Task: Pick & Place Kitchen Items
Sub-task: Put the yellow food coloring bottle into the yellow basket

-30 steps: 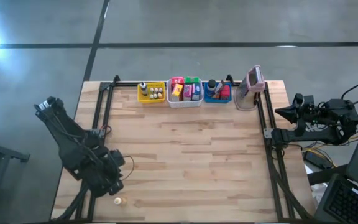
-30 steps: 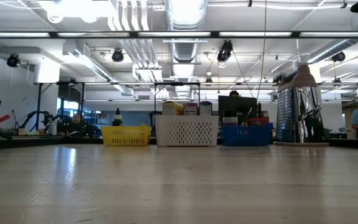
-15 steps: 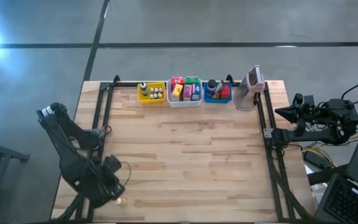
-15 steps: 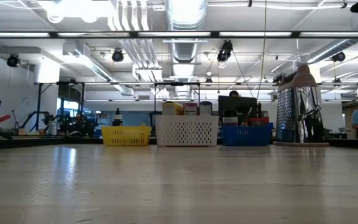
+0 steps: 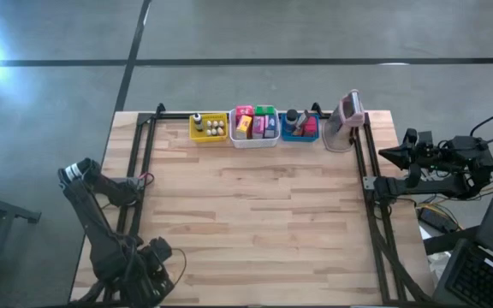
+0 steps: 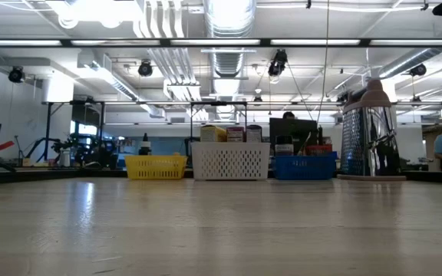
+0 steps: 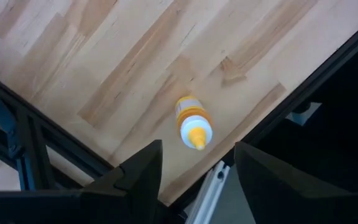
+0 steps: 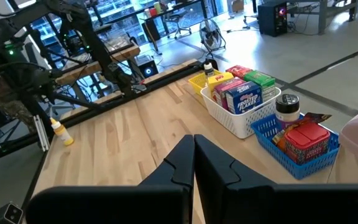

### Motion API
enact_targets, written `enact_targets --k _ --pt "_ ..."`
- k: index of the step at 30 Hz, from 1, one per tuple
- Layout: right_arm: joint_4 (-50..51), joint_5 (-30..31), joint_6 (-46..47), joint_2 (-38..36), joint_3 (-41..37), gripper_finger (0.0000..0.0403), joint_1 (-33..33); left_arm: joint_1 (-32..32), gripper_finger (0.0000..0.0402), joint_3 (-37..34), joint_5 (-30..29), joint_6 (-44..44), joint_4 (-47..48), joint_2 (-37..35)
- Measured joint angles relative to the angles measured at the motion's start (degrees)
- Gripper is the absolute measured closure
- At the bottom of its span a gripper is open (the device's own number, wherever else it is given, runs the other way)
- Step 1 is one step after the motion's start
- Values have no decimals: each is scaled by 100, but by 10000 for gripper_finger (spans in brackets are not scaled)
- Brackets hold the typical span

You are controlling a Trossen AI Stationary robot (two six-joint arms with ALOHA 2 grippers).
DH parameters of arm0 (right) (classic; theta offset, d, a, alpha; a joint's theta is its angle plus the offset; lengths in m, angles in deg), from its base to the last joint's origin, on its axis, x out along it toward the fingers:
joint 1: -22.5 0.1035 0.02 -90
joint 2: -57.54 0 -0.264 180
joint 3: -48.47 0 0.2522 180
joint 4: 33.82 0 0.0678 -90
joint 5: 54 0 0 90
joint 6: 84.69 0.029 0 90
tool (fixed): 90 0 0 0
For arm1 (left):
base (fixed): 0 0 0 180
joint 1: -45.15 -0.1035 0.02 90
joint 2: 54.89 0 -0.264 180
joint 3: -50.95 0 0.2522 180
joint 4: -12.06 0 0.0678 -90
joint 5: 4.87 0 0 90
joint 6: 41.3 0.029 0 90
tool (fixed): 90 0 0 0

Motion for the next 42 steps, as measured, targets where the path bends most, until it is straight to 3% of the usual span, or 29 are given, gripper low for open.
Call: enact_targets --k 16,42 --pt "0 0 0 0 0 394 0 84 199 -79 135 -8 -426 640" --pt "1 -1 0 0 0 394 -2 114 213 -1029 334 31 -1320 487"
